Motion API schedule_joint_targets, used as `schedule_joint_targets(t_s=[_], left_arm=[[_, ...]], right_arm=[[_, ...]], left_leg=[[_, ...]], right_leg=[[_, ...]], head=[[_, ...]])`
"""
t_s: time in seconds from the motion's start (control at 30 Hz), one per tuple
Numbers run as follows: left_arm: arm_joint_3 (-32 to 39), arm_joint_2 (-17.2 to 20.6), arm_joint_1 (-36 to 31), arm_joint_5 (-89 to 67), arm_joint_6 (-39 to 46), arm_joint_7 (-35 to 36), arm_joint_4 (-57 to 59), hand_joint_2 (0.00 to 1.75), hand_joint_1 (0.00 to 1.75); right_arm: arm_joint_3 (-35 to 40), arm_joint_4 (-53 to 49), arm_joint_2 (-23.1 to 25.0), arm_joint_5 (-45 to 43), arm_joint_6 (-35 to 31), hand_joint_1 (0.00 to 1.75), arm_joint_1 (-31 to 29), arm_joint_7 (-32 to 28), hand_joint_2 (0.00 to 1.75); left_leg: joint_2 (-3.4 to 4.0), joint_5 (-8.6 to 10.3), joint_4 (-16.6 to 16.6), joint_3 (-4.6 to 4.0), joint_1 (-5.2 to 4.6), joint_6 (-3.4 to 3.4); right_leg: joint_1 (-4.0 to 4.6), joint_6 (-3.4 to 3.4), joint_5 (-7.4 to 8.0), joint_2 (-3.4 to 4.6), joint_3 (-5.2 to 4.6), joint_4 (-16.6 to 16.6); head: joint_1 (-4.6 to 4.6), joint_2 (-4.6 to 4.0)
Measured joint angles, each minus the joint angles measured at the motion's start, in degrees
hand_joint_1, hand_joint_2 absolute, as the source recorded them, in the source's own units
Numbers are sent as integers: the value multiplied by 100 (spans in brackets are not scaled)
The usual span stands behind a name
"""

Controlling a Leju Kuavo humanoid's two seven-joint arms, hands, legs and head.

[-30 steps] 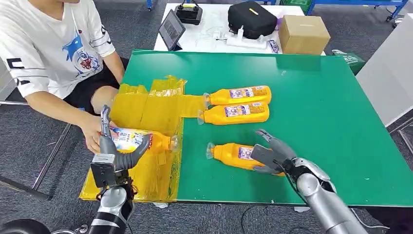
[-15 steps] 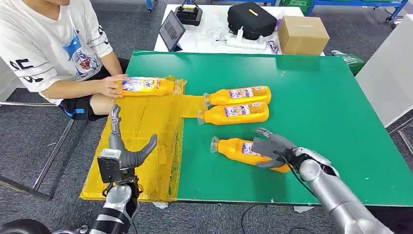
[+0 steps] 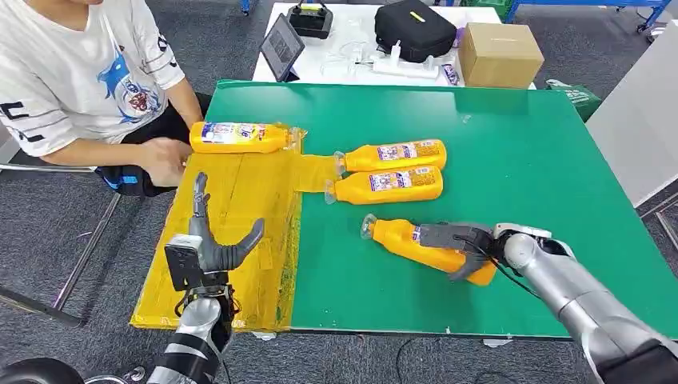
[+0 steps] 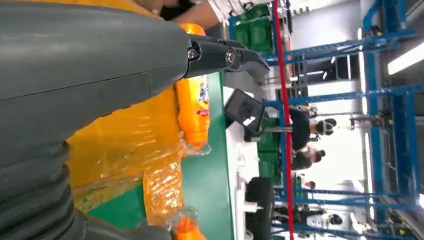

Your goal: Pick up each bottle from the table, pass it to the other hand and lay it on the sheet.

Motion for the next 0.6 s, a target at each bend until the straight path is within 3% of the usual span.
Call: schedule_joint_targets(t_s=[0.03,0.07,0.1,0.13,0.3,0.6], left_arm=[[-9,-9,-17,36,-22,4,29,175,0],[-18,-13,-32,51,-35,13,59,175,0],[-22,-13,-45,79,-48,20,88,175,0],[-22,-13,-58,95,-53,33,112,175,0],[-22,-15,-96,186,-81,48,221,175,0],[-22,-31,-94,186,-105,59,273,175,0]], right_arm=[[114,24,-9,-68,97,28,-90,-4,175],[223,40,-22,-130,183,59,-176,-4,175],[357,51,-37,-186,263,115,-258,-4,175],[471,59,-46,-224,303,134,-336,-2,175],[1012,138,-48,-314,333,171,-680,26,175],[1712,333,105,-224,-173,175,-920,-17,175]], left_leg=[[0,0,0,-1,0,0],[-2,0,0,-2,0,0],[-2,0,0,-4,0,0],[-3,0,0,-5,0,0],[-2,0,0,-8,0,0],[-2,0,0,-8,0,0]], right_leg=[[0,0,0,0,-2,0],[0,0,0,0,-2,0],[0,0,0,-1,-3,0],[0,0,0,-1,-4,0],[0,0,0,-1,-6,0],[0,0,0,-1,-6,0]], head=[[4,0],[2,0],[4,0],[2,0],[4,0],[4,0]])
